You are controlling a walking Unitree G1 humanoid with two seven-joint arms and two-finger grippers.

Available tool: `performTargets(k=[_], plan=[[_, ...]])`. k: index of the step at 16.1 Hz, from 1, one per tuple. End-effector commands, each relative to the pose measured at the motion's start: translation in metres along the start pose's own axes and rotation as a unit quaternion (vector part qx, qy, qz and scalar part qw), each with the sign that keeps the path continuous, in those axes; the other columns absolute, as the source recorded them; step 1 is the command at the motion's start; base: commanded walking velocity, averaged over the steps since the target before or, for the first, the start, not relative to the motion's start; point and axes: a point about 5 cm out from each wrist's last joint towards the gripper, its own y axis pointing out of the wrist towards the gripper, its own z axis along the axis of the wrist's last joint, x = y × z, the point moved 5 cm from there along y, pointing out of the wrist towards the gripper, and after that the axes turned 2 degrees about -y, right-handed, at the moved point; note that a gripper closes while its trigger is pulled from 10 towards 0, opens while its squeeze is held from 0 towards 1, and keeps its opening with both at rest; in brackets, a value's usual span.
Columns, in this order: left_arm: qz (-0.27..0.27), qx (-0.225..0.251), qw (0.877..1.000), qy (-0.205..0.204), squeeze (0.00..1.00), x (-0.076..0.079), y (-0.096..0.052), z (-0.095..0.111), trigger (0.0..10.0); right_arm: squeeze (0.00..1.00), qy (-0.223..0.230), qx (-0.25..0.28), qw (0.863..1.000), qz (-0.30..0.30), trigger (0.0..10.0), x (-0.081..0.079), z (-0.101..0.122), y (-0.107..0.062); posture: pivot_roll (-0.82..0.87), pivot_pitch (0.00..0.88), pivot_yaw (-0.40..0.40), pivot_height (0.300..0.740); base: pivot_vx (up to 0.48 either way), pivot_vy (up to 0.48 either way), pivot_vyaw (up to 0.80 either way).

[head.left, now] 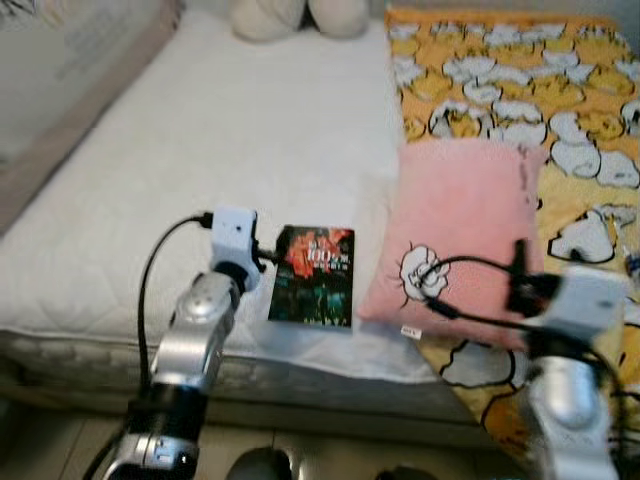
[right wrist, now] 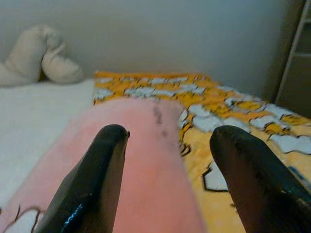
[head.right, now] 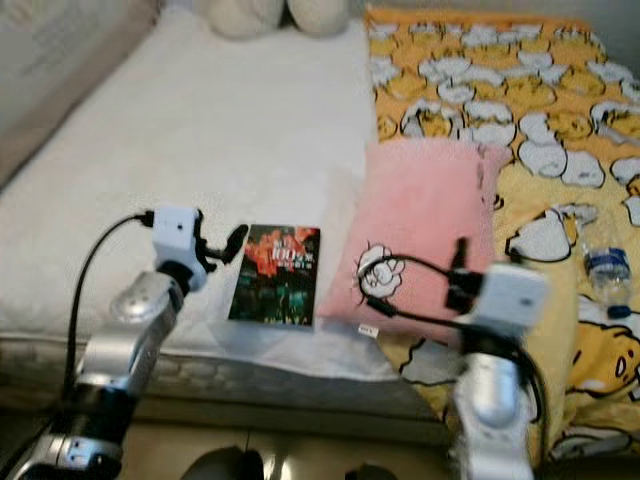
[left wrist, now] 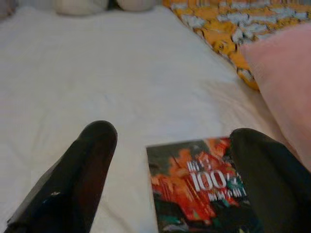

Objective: Clean up the room

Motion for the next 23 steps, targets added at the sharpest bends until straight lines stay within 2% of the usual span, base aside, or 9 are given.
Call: performTargets(k=[1, 3, 4, 5, 6, 12, 16, 21, 23], plan=[[-0.024, 0.013, 1.000, -0.004, 1.00, 0.011, 0.001, 0.005, 10.0, 0.97, 0.010, -0.002, 1.000, -0.002, 10.0, 0.002, 0.000, 0.000, -0.04, 0.000, 0.050, 0.736, 0.000, 0.000, 0.00], [-0.023, 0.031, 0.999, -0.005, 1.00, 0.018, 0.004, 0.010, 10.0, 1.00, 0.008, -0.009, 1.000, -0.012, 10.0, 0.004, -0.005, 0.002, -0.04, 0.000, 0.041, 0.736, 0.000, 0.000, 0.00], [-0.006, 0.028, 1.000, -0.007, 1.00, 0.019, 0.011, 0.008, 10.0, 1.00, -0.020, -0.017, 1.000, 0.003, 10.0, -0.001, -0.012, 0.007, -0.03, 0.000, 0.032, 0.736, 0.000, 0.000, 0.00], [-0.010, 0.031, 0.999, -0.018, 0.00, 0.019, 0.014, 0.008, 10.0, 0.92, -0.033, -0.020, 0.999, 0.036, 10.0, -0.009, -0.015, 0.008, -0.03, 0.000, 0.029, 0.736, 0.000, 0.000, 0.00], [-0.010, 0.035, 0.999, -0.024, 0.00, 0.018, 0.014, 0.008, 10.0, 0.00, -0.036, -0.023, 0.998, 0.039, 10.0, -0.009, -0.016, 0.009, -0.03, 0.000, 0.028, 0.736, 0.000, 0.000, 0.00], [0.007, 0.042, 0.998, -0.049, 0.00, 0.007, 0.015, 0.007, 10.0, 0.00, -0.024, -0.045, 0.997, 0.056, 10.0, -0.017, -0.027, 0.014, -0.01, 0.000, 0.028, 0.736, 0.365, -0.308, 0.00], [0.009, 0.039, 0.996, -0.074, 0.00, 0.008, 0.012, 0.000, 10.0, 0.00, 0.040, -0.079, 0.995, 0.047, 10.0, -0.008, -0.042, 0.008, -0.03, 0.000, 0.029, 0.736, 0.366, -0.307, 0.00], [-0.028, 0.013, 0.996, -0.082, 0.00, 0.019, 0.018, -0.004, 10.0, 0.00, 0.038, -0.089, 0.994, 0.044, 10.0, -0.004, -0.045, 0.006, -0.02, 0.008, 0.033, 0.736, 0.145, -0.057, 0.00], [-0.038, -0.012, 0.991, -0.125, 0.00, 0.012, 0.027, -0.009, 10.0, 0.00, 0.092, -0.100, 0.990, 0.033, 10.0, 0.002, -0.044, 0.012, -0.03, 0.030, 0.036, 0.736, 0.000, 0.000, 0.00]])
